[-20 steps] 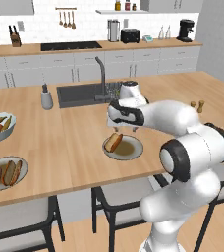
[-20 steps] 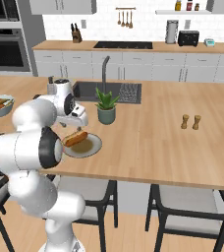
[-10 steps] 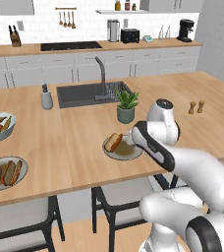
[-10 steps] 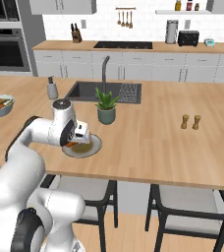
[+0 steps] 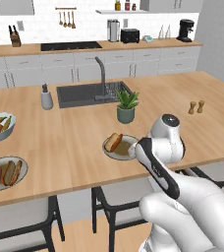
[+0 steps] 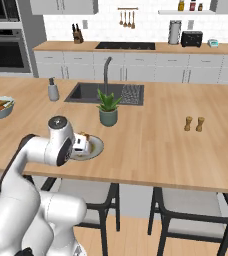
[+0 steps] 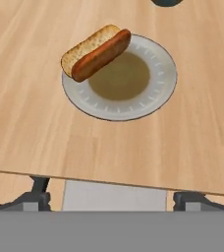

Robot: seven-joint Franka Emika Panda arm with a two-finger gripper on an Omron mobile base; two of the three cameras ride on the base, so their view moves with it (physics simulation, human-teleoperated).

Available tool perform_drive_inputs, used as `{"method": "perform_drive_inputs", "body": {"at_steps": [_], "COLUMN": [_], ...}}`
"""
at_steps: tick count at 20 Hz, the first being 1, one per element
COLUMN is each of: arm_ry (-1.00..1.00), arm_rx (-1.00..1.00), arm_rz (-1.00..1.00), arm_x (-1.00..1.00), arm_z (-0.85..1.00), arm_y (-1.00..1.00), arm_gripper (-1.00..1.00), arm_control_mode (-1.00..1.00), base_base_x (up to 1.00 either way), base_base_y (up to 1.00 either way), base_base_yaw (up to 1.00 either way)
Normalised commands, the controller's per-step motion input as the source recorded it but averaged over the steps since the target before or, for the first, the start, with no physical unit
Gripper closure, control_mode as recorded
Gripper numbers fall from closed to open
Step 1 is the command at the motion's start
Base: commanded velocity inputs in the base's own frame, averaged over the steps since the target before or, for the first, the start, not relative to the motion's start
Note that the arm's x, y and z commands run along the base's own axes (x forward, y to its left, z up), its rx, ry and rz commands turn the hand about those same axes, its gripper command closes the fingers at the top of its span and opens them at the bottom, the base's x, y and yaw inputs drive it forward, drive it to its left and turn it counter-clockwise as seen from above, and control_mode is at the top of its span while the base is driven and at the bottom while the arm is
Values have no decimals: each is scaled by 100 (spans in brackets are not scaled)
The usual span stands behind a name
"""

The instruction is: Place one bun and one sausage from the bowl on each plate.

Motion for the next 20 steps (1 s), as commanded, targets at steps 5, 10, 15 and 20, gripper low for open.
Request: {"method": "perform_drive_inputs", "body": {"at_steps": [5, 10, 15, 20], "arm_ry": [0, 0, 0, 0], "arm_rx": [0, 0, 0, 0], "arm_rz": [0, 0, 0, 0], "arm_x": [0, 0, 0, 0], "arm_z": [0, 0, 0, 0], "arm_y": [0, 0, 0, 0], "arm_gripper": [-100, -100, -100, -100], "arm_control_mode": [100, 100, 100, 100], "base_base_x": [-16, -14, -11, -17], "base_base_y": [66, 100, 100, 100], "base_base_yaw": [1, 0, 1, 0]}}
